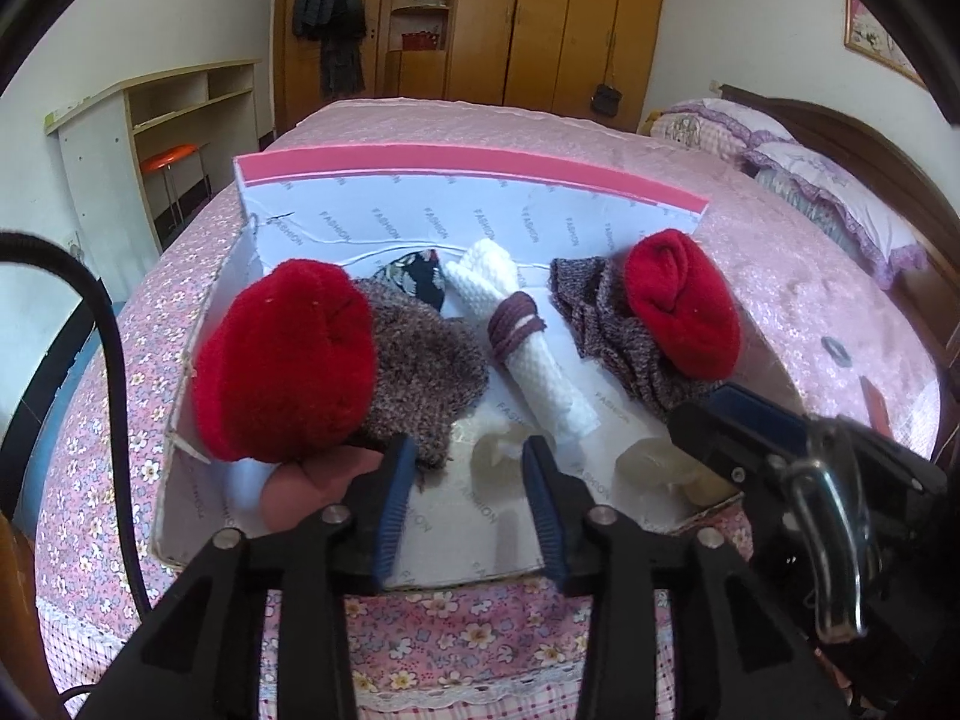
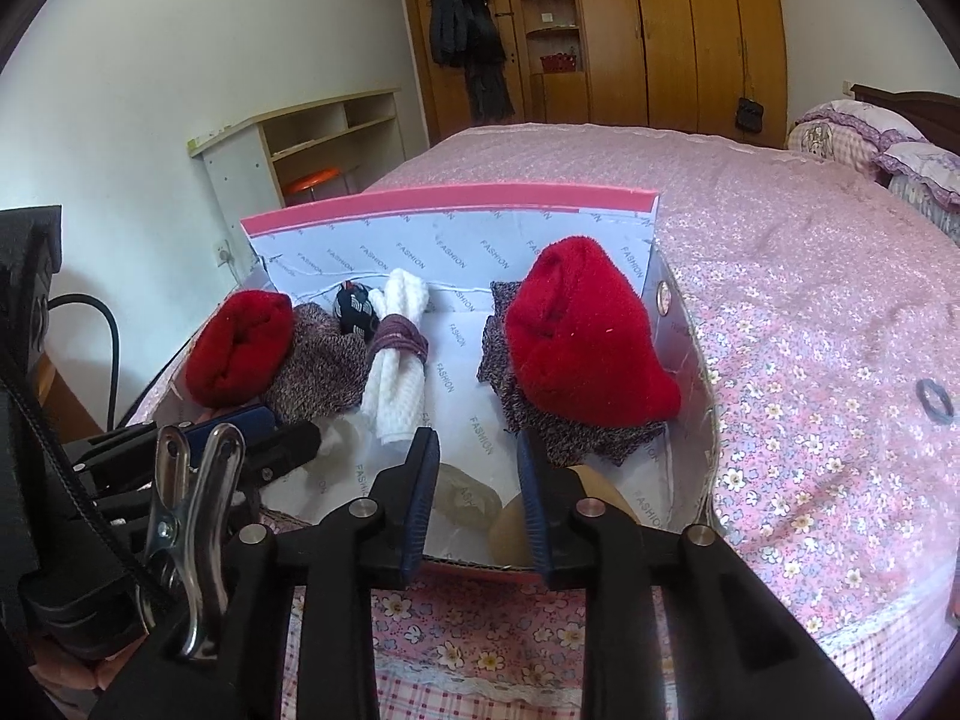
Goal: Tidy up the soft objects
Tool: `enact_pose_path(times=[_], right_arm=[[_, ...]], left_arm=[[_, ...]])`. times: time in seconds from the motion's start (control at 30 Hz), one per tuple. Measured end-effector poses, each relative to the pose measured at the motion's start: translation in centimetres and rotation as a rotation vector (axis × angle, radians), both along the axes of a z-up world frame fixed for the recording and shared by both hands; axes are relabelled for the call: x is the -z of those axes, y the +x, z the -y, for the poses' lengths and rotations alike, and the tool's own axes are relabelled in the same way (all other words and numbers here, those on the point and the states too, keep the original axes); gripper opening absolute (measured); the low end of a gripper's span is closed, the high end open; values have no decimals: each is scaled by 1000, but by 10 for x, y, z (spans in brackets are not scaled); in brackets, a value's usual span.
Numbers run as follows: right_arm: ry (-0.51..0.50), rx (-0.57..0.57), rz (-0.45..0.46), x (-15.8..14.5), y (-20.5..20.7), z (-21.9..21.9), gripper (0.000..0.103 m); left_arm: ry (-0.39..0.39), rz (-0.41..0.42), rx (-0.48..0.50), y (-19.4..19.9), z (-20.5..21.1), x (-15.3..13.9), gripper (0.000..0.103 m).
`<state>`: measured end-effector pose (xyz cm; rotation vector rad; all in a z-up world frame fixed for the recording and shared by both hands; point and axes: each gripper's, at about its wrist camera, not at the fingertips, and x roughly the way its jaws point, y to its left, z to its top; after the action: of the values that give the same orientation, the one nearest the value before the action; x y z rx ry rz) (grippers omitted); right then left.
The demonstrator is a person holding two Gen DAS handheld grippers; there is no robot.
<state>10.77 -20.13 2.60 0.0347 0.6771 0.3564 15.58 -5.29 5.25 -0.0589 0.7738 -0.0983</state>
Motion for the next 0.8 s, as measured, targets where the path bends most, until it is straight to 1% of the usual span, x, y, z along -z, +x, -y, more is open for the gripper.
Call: enact_pose_path(times=[0.07,0.1,0.13,0.3,0.4,0.5,0.67,0.8], right_arm=[[-6,-2,1,0,0,0,30],[-7,-1,3,0,0,0,30],[-3,1,4,1,0,1,30],[1,10,15,1,-3,6,37],[28,17,9,3,-2,13,40],[60,29,9,5,-1,21,46],[70,27,23,6,0,26,48],[89,25,24,4,-1,28,50]], left_arm=[[14,0,3,1,3,0,42],[26,7,-2,0,5,-1,47],[32,10,-2,0,6,-1,49],[39,12,-1,1,11,0,56],[43,18,-5,1,13,1,61],[46,23,-3,1,14,2,65],[70,33,-2,0,18,1,66],[66,32,-6,-3,18,-2,66]])
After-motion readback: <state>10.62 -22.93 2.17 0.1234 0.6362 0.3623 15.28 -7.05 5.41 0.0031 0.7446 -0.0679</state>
